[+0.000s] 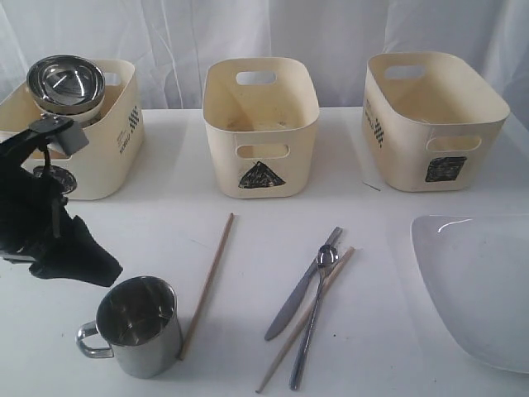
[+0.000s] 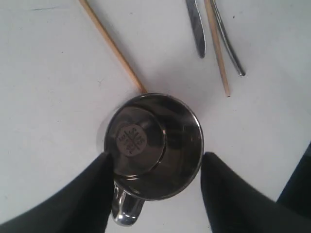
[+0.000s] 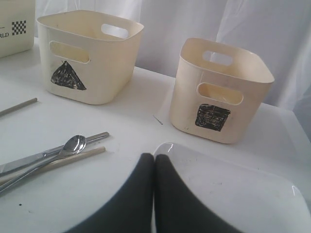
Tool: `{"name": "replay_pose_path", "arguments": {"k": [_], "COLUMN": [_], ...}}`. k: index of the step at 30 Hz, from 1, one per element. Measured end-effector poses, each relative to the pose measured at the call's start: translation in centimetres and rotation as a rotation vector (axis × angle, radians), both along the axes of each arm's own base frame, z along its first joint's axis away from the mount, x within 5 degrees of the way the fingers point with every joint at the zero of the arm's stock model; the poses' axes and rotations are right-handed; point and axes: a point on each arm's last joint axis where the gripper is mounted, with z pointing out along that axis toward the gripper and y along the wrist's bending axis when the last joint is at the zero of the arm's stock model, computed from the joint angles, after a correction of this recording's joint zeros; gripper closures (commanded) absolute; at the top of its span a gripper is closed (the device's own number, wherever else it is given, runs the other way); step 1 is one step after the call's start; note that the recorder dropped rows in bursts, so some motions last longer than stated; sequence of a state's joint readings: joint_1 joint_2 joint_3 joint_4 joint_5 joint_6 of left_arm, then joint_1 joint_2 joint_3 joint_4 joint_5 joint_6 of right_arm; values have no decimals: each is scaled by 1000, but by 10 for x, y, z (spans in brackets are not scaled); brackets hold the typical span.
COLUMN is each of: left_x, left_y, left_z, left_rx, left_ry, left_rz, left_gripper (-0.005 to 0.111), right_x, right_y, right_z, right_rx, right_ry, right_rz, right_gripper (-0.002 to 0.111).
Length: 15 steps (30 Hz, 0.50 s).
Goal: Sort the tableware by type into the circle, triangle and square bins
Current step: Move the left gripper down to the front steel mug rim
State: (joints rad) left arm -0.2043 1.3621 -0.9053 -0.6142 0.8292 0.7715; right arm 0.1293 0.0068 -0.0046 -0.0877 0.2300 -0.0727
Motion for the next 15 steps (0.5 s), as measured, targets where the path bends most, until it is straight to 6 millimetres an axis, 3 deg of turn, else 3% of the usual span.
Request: {"name": "replay_pose_path", "arguments": {"k": [15], "left_x": [-3], "left_y": [-3], "left_z": [-20], "left_rx": [73], "left_ry": [-66], "left_rz": [18], "left_gripper": [49], "right_x": [0], "right_y": [0], "right_z": [0], "right_rx": [0], "right_ry": [0], "right_rz": [0], "right_gripper": [108]}}
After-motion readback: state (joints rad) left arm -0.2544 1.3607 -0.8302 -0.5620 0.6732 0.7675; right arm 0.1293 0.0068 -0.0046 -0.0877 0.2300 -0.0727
